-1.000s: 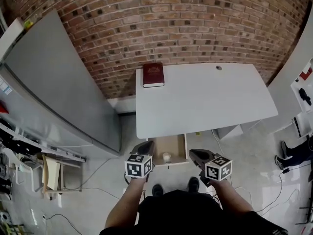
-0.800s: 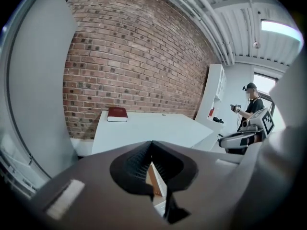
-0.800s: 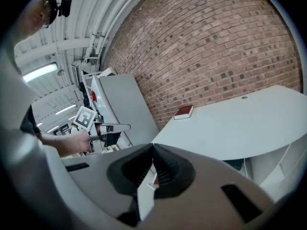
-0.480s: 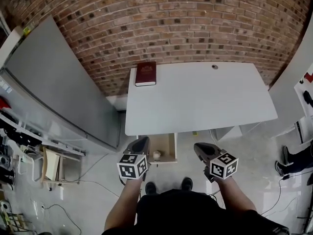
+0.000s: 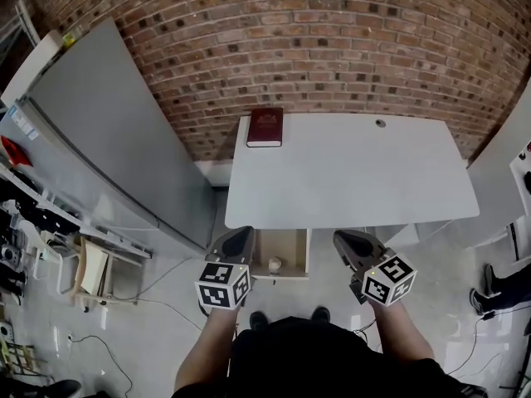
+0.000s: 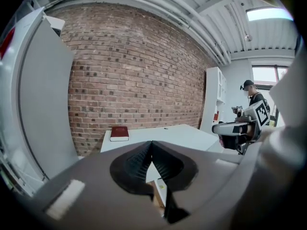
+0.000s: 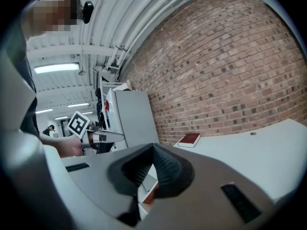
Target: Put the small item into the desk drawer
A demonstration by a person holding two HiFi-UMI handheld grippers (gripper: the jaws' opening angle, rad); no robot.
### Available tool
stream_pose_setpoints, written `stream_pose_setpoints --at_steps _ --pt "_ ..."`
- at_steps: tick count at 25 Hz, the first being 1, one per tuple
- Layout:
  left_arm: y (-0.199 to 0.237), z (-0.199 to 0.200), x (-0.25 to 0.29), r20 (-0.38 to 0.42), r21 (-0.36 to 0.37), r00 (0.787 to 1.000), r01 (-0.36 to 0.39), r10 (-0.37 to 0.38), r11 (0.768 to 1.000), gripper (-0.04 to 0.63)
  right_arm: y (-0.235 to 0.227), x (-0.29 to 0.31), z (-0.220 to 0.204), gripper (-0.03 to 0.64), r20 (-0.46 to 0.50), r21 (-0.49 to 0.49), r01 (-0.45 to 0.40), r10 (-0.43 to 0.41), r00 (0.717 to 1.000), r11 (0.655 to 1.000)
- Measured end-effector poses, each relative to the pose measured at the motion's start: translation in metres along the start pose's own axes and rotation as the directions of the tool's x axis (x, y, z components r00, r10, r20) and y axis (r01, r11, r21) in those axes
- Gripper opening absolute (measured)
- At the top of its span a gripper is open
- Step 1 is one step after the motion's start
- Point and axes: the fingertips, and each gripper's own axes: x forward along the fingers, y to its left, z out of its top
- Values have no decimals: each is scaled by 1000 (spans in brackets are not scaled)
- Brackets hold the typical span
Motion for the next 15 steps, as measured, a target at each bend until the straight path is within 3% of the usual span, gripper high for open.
stream_pose_setpoints --at_steps 5,15 --pt "22 15 -18 43 49 999 -31 29 998 12 29 18 9 11 -2 -73 -25 25 1000 997" --pt "50 8 -27 34 -12 999 -21 21 1000 12 50 38 28 11 34 -89 -24 27 999 996"
